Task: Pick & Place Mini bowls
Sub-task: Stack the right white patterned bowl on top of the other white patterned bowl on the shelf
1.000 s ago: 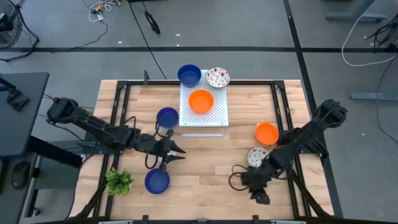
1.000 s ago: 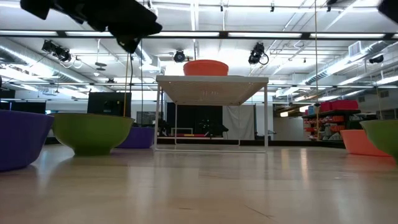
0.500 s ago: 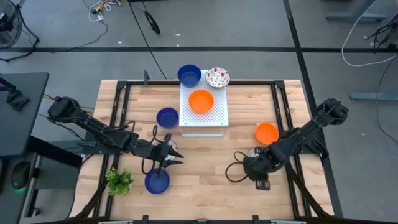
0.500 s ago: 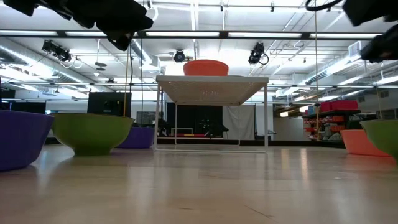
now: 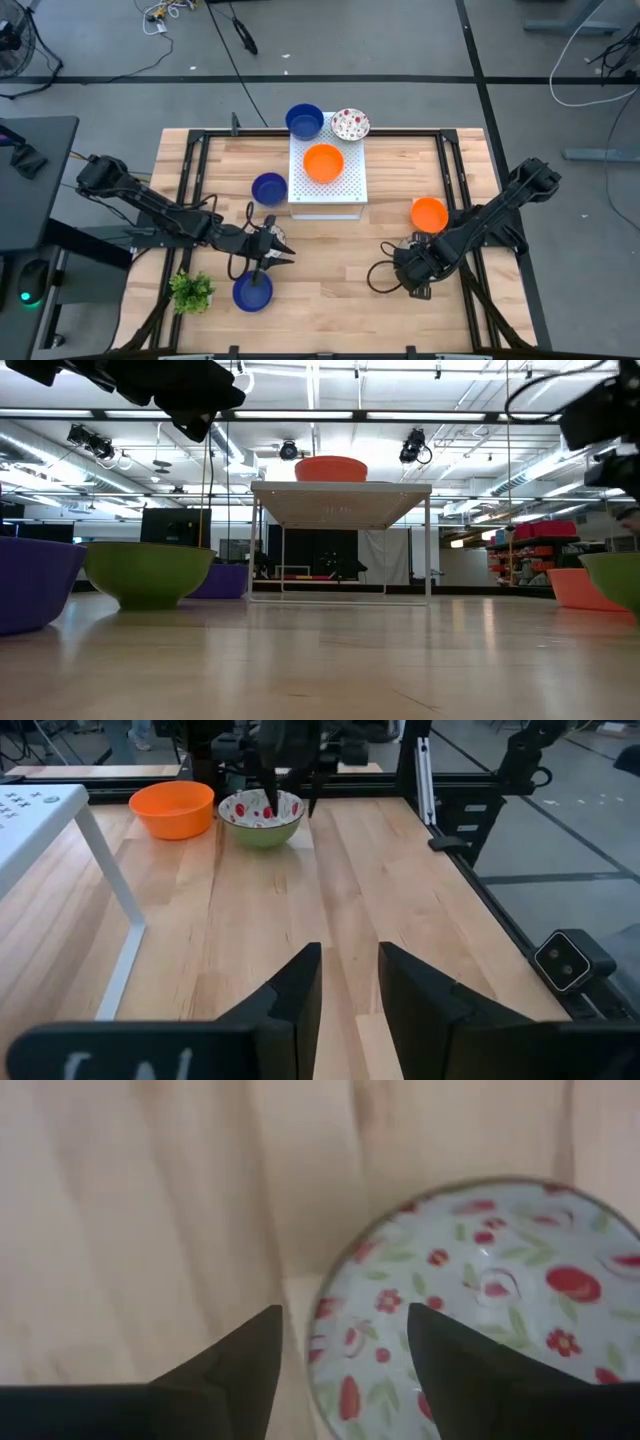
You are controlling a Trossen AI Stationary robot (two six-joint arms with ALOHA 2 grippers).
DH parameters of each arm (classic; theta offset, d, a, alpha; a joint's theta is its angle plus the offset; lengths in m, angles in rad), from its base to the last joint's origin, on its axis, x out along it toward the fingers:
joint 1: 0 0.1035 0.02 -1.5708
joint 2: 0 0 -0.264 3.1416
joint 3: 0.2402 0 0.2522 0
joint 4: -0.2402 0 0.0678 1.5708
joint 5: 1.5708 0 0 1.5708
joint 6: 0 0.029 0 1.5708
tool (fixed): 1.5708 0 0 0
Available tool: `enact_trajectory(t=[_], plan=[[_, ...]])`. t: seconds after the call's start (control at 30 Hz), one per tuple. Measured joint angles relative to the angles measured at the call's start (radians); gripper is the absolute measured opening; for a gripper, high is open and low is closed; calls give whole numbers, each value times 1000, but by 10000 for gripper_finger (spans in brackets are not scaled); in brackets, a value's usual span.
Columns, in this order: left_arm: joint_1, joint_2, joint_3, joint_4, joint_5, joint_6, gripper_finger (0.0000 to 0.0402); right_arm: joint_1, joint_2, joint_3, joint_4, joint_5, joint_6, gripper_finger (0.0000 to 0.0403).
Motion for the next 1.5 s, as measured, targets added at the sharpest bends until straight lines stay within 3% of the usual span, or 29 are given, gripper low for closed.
enact_trajectory(t=[0.23, 0.57, 0.7, 0.87, 1.03, 1.23, 1.33, 1.5], plan=[[0, 0, 0, 0, 0, 3, 106, 6, 0, -43, 27, 0, 14, 179], [0, 0, 0, -1, 0, 4, 106, 8, -1, -43, 35, 10, -12, 23], [0, 0, 0, -1, 0, 4, 106, 23, 1, -9, 7, 26, -12, 17], [0, 0, 0, -1, 0, 5, 106, 59, 2, 134, -11, 38, -62, 5], [0, 1, 0, -1, 0, 4, 106, 72, 2, 333, -74, 180, -196, 4], [0, 1, 0, -2, 0, 4, 106, 18, 2, 579, -195, 457, -481, 2], [0, 1, 0, -2, 0, 4, 106, -63, 2, 674, -213, 568, -696, 1], [1, 1, 0, -1, -8, 6, 106, -332, 2, 780, -163, 619, -1070, 1]])
